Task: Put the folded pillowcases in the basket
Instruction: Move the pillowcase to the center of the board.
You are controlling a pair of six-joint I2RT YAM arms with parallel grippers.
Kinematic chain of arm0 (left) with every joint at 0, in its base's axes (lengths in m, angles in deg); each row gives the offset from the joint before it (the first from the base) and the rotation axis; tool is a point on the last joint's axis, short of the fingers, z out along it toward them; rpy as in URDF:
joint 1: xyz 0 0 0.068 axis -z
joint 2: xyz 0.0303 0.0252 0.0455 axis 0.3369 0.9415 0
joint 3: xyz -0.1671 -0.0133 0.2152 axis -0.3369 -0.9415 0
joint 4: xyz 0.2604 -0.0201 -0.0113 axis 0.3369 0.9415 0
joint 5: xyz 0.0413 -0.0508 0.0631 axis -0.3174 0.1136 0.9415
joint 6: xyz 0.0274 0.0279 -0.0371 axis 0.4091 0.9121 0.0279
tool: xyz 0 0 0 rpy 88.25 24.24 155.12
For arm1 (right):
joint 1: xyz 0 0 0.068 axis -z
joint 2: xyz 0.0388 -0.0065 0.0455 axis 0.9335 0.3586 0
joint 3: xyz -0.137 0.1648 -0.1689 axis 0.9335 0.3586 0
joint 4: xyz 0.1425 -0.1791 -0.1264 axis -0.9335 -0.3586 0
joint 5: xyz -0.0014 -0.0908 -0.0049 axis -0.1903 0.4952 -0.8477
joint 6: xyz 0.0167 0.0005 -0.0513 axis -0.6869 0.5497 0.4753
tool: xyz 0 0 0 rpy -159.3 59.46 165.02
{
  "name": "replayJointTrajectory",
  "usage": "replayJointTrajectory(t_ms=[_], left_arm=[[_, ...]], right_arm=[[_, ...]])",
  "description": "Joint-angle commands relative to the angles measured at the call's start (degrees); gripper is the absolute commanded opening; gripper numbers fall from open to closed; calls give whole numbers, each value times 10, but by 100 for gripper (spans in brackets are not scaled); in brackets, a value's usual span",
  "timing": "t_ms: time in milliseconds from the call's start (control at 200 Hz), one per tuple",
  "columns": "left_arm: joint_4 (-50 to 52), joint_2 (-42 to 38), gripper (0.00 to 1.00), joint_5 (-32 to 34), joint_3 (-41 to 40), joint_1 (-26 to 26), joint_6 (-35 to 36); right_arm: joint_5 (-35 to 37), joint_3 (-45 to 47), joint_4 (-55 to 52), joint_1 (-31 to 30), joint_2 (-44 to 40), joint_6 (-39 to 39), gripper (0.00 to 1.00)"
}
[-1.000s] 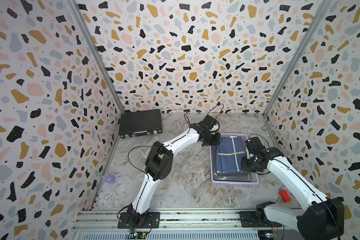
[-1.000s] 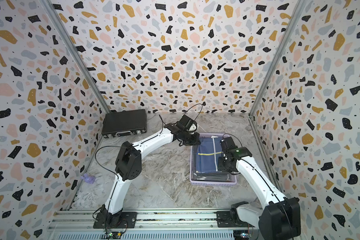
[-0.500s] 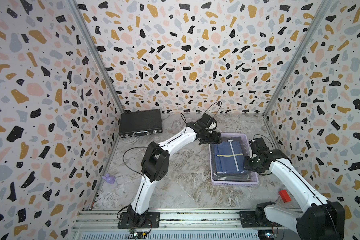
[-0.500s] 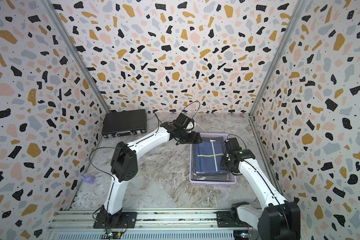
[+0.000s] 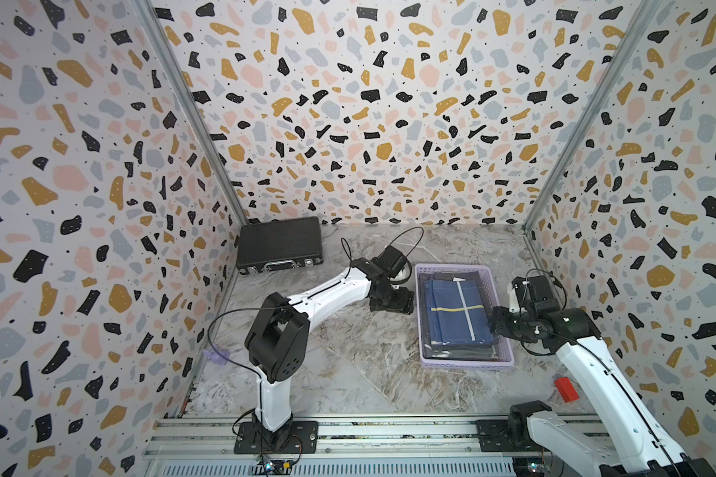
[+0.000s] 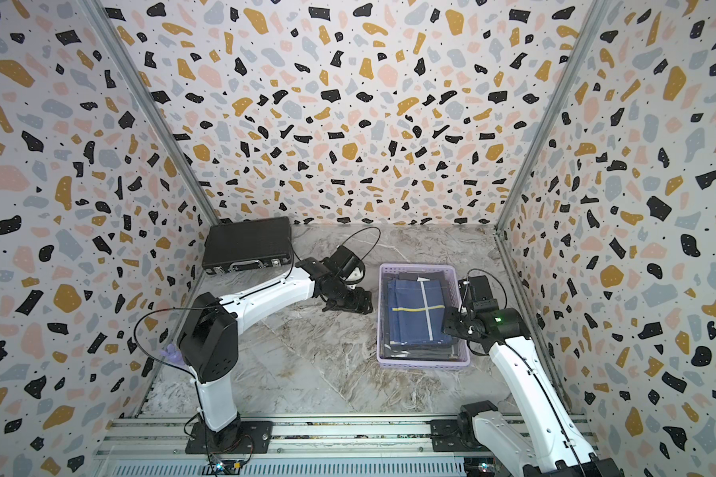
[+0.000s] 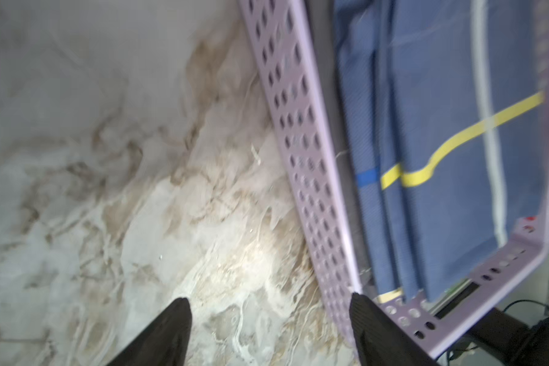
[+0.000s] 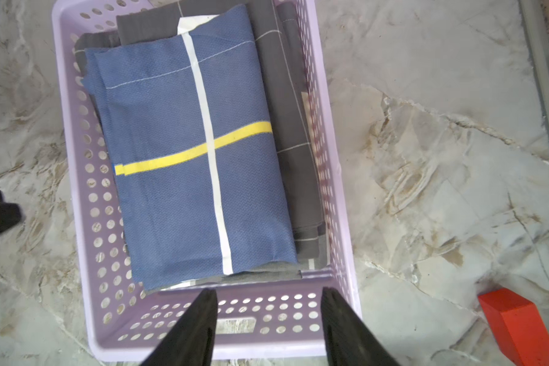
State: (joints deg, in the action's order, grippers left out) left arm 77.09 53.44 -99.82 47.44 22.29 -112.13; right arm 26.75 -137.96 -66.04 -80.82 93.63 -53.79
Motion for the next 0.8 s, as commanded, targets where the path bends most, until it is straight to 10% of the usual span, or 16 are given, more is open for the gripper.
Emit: replayJointTrajectory(t_ms=[0, 796], left_arm=[[-38, -26, 83, -18, -8, 8, 0], [-95, 45, 67, 5, 3, 39, -31]], right_arm=[[-12, -6, -21, 2, -17, 2, 58], [-16, 28, -5, 2, -23, 2, 58]])
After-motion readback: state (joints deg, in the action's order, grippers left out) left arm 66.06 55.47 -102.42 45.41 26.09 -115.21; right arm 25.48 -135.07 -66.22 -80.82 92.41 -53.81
